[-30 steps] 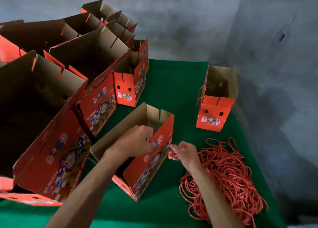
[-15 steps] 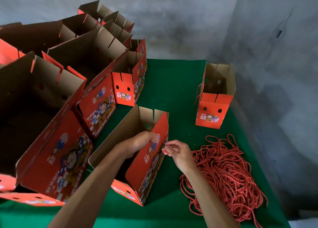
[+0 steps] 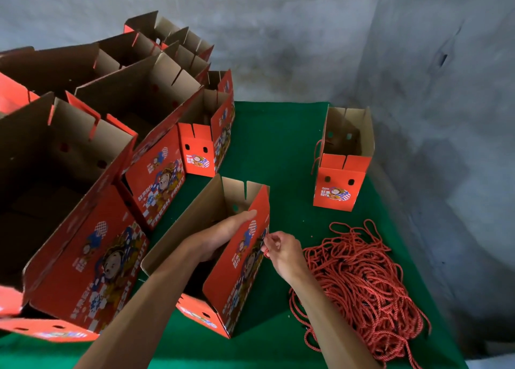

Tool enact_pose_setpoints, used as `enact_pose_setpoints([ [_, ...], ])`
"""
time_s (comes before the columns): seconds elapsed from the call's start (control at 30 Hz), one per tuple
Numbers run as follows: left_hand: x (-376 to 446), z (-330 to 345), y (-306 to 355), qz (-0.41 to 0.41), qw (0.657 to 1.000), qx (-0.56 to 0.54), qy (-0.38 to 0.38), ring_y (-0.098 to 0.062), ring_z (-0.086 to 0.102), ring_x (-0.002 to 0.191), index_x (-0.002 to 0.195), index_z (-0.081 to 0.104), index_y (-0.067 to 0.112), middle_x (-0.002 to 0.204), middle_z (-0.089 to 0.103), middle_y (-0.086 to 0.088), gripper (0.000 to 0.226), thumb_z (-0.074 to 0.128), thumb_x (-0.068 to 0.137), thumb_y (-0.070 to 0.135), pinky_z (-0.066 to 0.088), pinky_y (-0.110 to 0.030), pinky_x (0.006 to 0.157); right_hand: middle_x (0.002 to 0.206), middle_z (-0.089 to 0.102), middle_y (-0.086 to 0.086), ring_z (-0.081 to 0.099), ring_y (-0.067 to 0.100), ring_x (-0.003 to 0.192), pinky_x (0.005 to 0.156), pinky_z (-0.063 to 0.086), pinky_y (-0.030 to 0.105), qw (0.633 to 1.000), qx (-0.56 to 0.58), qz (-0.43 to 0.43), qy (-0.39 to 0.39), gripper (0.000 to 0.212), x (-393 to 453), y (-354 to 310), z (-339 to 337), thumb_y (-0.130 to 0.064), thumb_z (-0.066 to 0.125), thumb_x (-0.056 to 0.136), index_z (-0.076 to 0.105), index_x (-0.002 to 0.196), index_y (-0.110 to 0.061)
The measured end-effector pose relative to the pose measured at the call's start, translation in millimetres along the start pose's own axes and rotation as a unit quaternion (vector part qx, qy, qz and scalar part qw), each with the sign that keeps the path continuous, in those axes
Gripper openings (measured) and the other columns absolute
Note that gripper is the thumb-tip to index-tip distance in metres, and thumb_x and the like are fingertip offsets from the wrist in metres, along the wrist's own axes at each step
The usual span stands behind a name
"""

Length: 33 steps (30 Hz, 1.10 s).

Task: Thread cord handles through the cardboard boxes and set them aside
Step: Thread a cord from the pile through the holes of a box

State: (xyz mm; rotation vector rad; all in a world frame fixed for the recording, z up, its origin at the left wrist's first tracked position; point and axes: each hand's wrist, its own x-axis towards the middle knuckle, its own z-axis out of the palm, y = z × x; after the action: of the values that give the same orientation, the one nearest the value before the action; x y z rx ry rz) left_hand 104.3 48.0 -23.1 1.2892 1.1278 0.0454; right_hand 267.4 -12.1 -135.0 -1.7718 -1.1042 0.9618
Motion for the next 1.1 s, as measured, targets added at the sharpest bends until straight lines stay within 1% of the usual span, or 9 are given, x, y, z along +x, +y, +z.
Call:
enact_pose_setpoints([
  [0.2,-1,3,1,0.009,1.0,0.0,0.003,-0.02,0.065,0.12,0.147,0.048,0.035,0.138,0.064,0.001,0.088,0.044,0.08,0.091,0.047,-0.041,0.104,0.099,0.075,0.007,0.073,0.02,0.093,0.092,0.059,0.038,0.999,0.028,0.025,0.011,0.014,-3,-4,3,-0.019,0.059,0.104,0.068,0.102,-0.008],
  [0.3,4,4,0,0.005,1.0,-0.014,0.019,-0.018,0.067,0.108,0.132,0.052,0.039,0.121,0.068,0.003,0.073,0.026,0.086,0.089,0.048,-0.039,0.094,0.092,0.075,0.005,0.07,0.014,0.083,0.087,0.058,0.031,0.998,0.046,0.023,0.023,0.02,-4,-6,0,-0.02,0.057,0.105,0.07,0.1,-0.005],
  [0.37,8,8,-2,-0.002,0.999,-0.007,0.032,-0.02,0.066,0.107,0.13,0.049,0.037,0.122,0.067,-0.002,0.063,0.022,0.093,0.082,0.047,-0.039,0.095,0.09,0.074,0.005,0.066,0.011,0.076,0.079,0.056,0.025,0.997,0.054,0.034,0.038,0.026,-1,-7,1,-0.021,0.055,0.106,0.071,0.097,-0.002],
  [0.47,11,12,-2,0.005,0.995,0.085,0.046,-0.025,0.068,0.109,0.119,0.059,0.023,0.123,0.068,-0.009,0.04,0.038,0.106,0.055,0.05,-0.039,0.1,0.091,0.067,0.01,0.057,0.014,0.072,0.064,0.045,0.011,0.995,0.084,0.058,0.022,0.024,2,-10,9,-0.01,0.052,0.105,0.064,0.088,0.0],
  [0.53,15,11,0,0.014,0.989,0.131,0.073,-0.03,0.07,0.105,0.106,0.069,0.013,0.113,0.072,-0.013,0.027,0.05,0.106,0.032,0.054,-0.039,0.097,0.094,0.071,0.007,0.065,0.018,0.081,0.067,0.047,0.014,0.995,0.084,0.041,0.031,0.024,-2,-10,15,-0.015,0.055,0.104,0.066,0.085,-0.007],
  [0.67,26,8,2,0.017,0.985,0.131,0.113,-0.031,0.064,0.109,0.129,0.062,-0.003,0.122,0.066,-0.019,0.029,0.051,0.106,0.013,0.051,-0.039,0.098,0.092,0.074,-0.003,0.07,0.006,0.084,0.064,0.047,0.01,0.998,0.056,-0.035,0.018,0.031,-10,-2,19,-0.035,0.056,0.105,0.066,0.08,-0.019],
  [0.87,37,7,-10,0.004,0.983,0.102,0.15,-0.033,0.067,0.106,0.11,0.068,-0.001,0.12,0.068,-0.025,0.021,0.05,0.105,0.008,0.051,-0.048,0.106,0.094,0.074,-0.008,0.07,0.005,0.088,0.079,0.054,0.024,0.997,0.058,-0.034,-0.045,0.022,-9,9,11,-0.038,0.059,0.103,0.069,0.096,-0.019],
  [1.0,35,3,-9,-0.01,0.979,0.09,0.181,-0.039,0.068,0.108,0.112,0.069,-0.004,0.113,0.071,-0.024,0.023,0.052,0.104,0.008,0.053,-0.054,0.103,0.074,0.061,-0.012,0.055,0.002,0.058,0.056,0.041,0.019,0.985,-0.13,0.009,-0.115,0.025,-8,35,9,-0.036,0.058,0.103,0.057,0.081,-0.023],
  [1.1,31,-1,-9,-0.016,0.97,0.123,0.209,-0.034,0.07,0.102,0.11,0.067,-0.002,0.109,0.071,-0.021,0.02,0.053,0.104,0.012,0.056,-0.051,0.097,0.086,0.062,0.004,0.06,0.017,0.07,0.062,0.047,0.029,0.929,-0.35,0.078,-0.093,0.028,-10,58,12,-0.032,0.046,0.109,0.063,0.103,-0.009],
])
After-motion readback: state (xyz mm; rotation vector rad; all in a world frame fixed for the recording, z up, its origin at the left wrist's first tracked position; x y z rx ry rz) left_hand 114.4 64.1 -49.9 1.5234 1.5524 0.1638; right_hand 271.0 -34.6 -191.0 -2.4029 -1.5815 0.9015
